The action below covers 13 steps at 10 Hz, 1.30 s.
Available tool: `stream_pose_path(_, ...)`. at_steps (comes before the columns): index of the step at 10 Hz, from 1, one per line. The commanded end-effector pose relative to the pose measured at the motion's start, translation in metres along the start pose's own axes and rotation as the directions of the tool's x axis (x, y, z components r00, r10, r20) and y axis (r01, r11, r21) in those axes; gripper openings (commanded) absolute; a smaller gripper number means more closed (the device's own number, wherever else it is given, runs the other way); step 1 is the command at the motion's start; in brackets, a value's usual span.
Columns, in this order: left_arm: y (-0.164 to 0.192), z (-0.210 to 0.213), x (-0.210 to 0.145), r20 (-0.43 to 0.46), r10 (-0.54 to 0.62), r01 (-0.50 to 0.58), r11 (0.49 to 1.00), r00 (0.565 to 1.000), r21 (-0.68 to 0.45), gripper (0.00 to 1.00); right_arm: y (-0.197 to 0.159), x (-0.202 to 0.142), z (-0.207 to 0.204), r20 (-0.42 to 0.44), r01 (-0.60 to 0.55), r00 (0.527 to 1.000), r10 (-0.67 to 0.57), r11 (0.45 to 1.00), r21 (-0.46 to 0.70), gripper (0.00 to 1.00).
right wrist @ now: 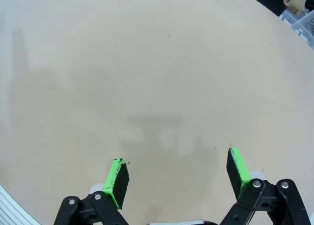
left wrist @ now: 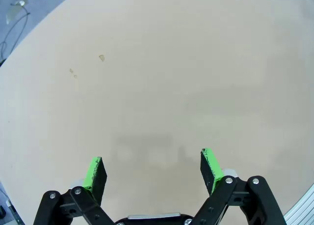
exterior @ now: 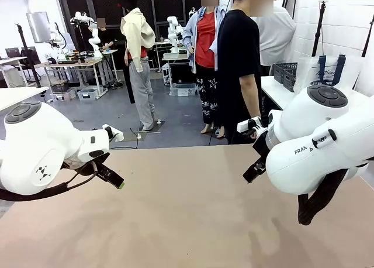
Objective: Transfer purchased items from the store into the shopping bag.
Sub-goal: Open the Reusable shopping bag in the center of the table.
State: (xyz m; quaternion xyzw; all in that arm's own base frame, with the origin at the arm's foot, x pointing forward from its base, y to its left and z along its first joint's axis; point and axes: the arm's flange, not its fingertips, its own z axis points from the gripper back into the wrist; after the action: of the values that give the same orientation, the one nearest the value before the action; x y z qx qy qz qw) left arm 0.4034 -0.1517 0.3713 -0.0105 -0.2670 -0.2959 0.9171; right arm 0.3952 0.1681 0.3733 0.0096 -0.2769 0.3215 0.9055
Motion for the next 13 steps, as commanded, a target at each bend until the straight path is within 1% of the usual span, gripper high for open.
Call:
stream_pose_path(1, 0.0007, 0.0, -0.0002, 0.0, 0.001, -0.001, 1.0, 1.0, 0.001, 1.0, -0.0001, 0.0, 0.0, 0.0, 0.001, 1.0, -0.001, 1.0, 0.0, 1.0)
stream_pose_path(13, 0.0007, 0.0, -0.0002, 0.0, 0.001, -0.001, 1.0, 1.0, 0.001, 1.0, -0.0001, 0.0, 0.0, 0.0, 0.001, 1.0, -0.001, 1.0, 0.0, 1.0)
